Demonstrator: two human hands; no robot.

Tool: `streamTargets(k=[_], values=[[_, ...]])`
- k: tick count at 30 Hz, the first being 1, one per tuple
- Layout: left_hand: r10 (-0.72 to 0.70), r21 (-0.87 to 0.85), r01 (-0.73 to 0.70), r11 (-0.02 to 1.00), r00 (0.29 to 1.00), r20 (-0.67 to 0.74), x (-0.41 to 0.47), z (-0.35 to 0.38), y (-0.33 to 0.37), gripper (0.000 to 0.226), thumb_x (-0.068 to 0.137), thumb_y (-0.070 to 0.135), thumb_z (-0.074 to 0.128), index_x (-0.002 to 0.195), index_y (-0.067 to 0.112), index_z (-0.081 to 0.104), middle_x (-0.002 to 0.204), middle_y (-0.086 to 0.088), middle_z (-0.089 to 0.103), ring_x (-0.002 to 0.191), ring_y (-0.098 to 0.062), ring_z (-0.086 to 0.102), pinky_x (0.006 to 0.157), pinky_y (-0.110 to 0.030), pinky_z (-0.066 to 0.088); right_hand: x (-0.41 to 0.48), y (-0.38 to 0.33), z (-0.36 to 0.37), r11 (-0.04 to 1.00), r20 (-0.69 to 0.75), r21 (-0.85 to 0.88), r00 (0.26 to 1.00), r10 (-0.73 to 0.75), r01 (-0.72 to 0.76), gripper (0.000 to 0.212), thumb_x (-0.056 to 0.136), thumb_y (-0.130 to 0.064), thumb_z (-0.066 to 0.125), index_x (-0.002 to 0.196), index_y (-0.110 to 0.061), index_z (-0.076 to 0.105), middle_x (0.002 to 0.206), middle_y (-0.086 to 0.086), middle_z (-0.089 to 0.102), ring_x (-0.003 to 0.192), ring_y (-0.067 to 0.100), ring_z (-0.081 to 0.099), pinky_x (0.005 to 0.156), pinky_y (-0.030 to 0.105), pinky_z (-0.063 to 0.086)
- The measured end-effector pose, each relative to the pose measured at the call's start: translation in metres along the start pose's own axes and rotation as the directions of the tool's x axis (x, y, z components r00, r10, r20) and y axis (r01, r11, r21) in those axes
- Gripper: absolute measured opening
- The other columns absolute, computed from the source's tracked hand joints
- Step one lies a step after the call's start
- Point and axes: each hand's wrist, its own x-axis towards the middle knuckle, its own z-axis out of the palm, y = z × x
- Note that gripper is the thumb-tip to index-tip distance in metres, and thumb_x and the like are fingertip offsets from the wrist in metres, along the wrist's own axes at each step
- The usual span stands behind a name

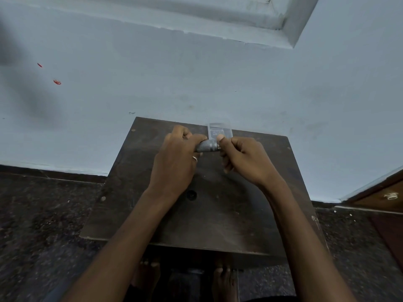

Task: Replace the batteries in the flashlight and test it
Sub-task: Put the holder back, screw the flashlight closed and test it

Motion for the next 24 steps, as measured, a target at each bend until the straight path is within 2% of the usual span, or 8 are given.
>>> streamTargets(k=[3,7,10,13,17,20,22,24], values=[[-0.007,0.008,0.007,1.0,1.0,-0.002,0.0001,-0.0006,-0.0007,0.039,0.083,0.011,0.071,0.117,0.028,0.065,0.105,-0.001,0.051,0.092,-0.018,0.052,0.063,-0.037,0.053,0.0002,-0.0008,0.0012,1.0,-0.028,-0.023,1.0,0.015,-0.016,0.059,0.101,-0.053,0.046,0.073,-0.005,0.068,0.063,0.005,0.072,0.056,0.012,0.07,0.066,0.031,0.057],[-0.025,0.026,0.025,0.999,1.0,-0.002,-0.0006,-0.001,-0.0014,0.038,0.083,0.011,0.071,0.116,0.03,0.065,0.105,0.0,0.049,0.092,-0.017,0.051,0.061,-0.037,0.052,0.0025,0.0026,-0.0034,0.997,0.022,0.075,0.999,-0.034,0.032,0.011,0.091,-0.033,0.072,0.097,-0.024,0.069,0.082,0.007,0.074,0.076,0.016,0.072,0.077,0.037,0.058],[-0.03,0.016,0.03,0.999,1.0,-0.002,-0.0001,-0.0018,-0.0014,0.037,0.083,0.014,0.071,0.116,0.029,0.065,0.106,-0.001,0.05,0.092,-0.019,0.052,0.062,-0.039,0.053,0.0039,0.0065,-0.0053,0.987,0.049,0.153,0.997,-0.057,0.049,0.02,0.087,-0.016,0.077,0.102,-0.026,0.068,0.087,0.017,0.07,0.072,0.02,0.064,0.08,0.04,0.059],[-0.019,0.016,0.019,1.0,1.0,-0.002,-0.0002,-0.0012,-0.0012,0.036,0.083,0.013,0.071,0.116,0.028,0.065,0.105,-0.001,0.05,0.091,-0.017,0.051,0.062,-0.036,0.051,0.0029,0.0063,-0.0045,0.994,0.03,0.091,0.997,-0.067,0.064,0.006,0.092,-0.027,0.071,0.091,-0.021,0.069,0.078,0.008,0.074,0.076,0.027,0.071,0.077,0.041,0.059],[-0.006,0.026,0.006,1.0,1.0,0.003,-0.0001,-0.0002,-0.0007,0.04,0.083,0.01,0.071,0.118,0.028,0.065,0.105,-0.001,0.05,0.091,-0.017,0.051,0.061,-0.036,0.052,0.0008,0.0014,-0.0011,1.0,0.01,-0.011,1.0,-0.029,0.029,0.047,0.1,-0.047,0.053,0.076,-0.01,0.068,0.064,0.002,0.073,0.061,0.013,0.072,0.066,0.034,0.058],[0.003,0.036,-0.003,0.999,1.0,0.009,0.0001,0.001,-0.0008,0.041,0.082,0.009,0.071,0.118,0.028,0.064,0.105,-0.001,0.049,0.091,-0.018,0.051,0.062,-0.039,0.053,0.0005,-0.0017,0.0028,1.0,0.014,0.005,0.999,0.029,-0.029,0.06,0.102,-0.053,0.045,0.073,-0.005,0.068,0.061,0.005,0.072,0.053,0.013,0.071,0.06,0.026,0.054],[-0.006,0.032,0.006,0.999,1.0,0.006,0.0003,0.0007,-0.0013,0.041,0.082,0.009,0.07,0.118,0.029,0.064,0.104,0.0,0.048,0.092,-0.018,0.05,0.062,-0.04,0.053,0.0012,0.0008,0.003,0.999,-0.009,-0.033,1.0,0.013,-0.014,0.057,0.1,-0.054,0.047,0.075,-0.007,0.068,0.066,0.007,0.072,0.06,0.016,0.071,0.065,0.031,0.056],[-0.011,0.033,0.011,0.999,1.0,0.003,0.0006,0.0003,-0.0023,0.039,0.083,0.01,0.069,0.117,0.029,0.064,0.105,0.0,0.048,0.092,-0.018,0.05,0.061,-0.042,0.053,0.0029,0.0044,-0.0005,1.0,-0.009,-0.016,1.0,-0.017,0.017,0.033,0.096,-0.046,0.061,0.09,-0.015,0.07,0.079,0.008,0.073,0.072,0.019,0.071,0.072,0.035,0.057]])
